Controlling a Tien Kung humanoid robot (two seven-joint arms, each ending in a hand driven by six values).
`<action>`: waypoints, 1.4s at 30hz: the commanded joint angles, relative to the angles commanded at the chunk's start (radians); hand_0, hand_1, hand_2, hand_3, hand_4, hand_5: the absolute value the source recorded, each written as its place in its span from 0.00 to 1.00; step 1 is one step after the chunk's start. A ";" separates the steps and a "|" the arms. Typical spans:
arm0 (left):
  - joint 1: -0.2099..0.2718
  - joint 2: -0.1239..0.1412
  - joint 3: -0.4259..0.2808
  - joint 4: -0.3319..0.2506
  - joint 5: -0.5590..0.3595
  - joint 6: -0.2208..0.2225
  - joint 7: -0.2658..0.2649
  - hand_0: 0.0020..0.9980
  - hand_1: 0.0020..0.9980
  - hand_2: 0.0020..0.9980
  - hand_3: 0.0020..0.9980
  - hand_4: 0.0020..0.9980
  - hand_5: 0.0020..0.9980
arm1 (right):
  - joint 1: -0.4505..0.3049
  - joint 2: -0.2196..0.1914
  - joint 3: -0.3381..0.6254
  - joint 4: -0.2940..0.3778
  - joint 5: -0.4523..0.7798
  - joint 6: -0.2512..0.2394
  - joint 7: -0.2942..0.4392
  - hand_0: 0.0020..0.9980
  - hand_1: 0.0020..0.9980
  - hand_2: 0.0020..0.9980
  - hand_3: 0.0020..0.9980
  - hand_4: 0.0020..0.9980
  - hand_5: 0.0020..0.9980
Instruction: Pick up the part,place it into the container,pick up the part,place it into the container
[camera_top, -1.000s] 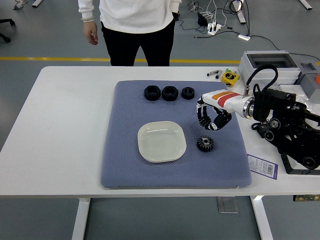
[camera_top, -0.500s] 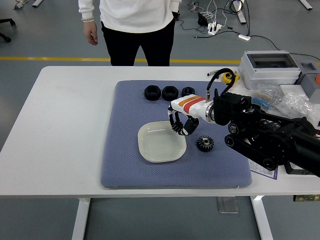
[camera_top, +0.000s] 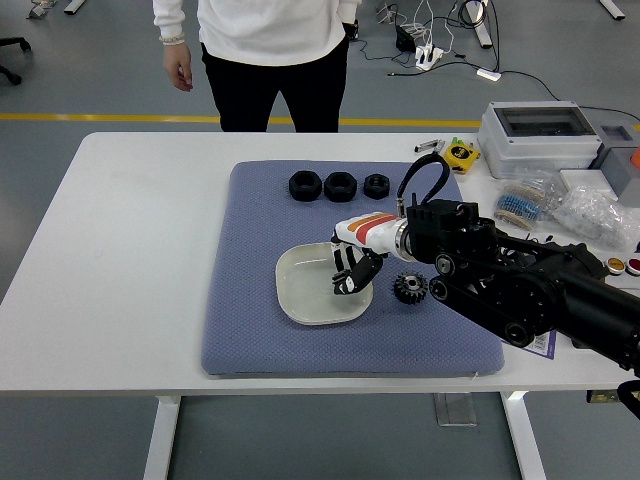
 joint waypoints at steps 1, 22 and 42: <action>0.000 0.000 -0.001 0.000 0.001 0.000 0.000 0.75 0.68 0.71 0.57 0.69 0.62 | 0.000 0.001 0.005 0.001 -0.002 0.000 0.005 0.34 0.51 0.72 0.88 1.00 0.50; 0.010 -0.004 -0.047 0.000 0.043 0.005 0.005 0.75 0.68 0.69 0.58 0.67 0.61 | -0.024 -0.193 0.200 0.118 0.012 0.078 0.016 0.39 0.54 0.74 0.87 1.00 0.51; 0.017 -0.009 -0.064 0.000 0.056 0.008 0.010 0.75 0.67 0.68 0.57 0.66 0.60 | -0.113 -0.295 0.070 0.135 -0.090 0.083 0.070 0.37 0.51 0.68 0.77 1.00 0.48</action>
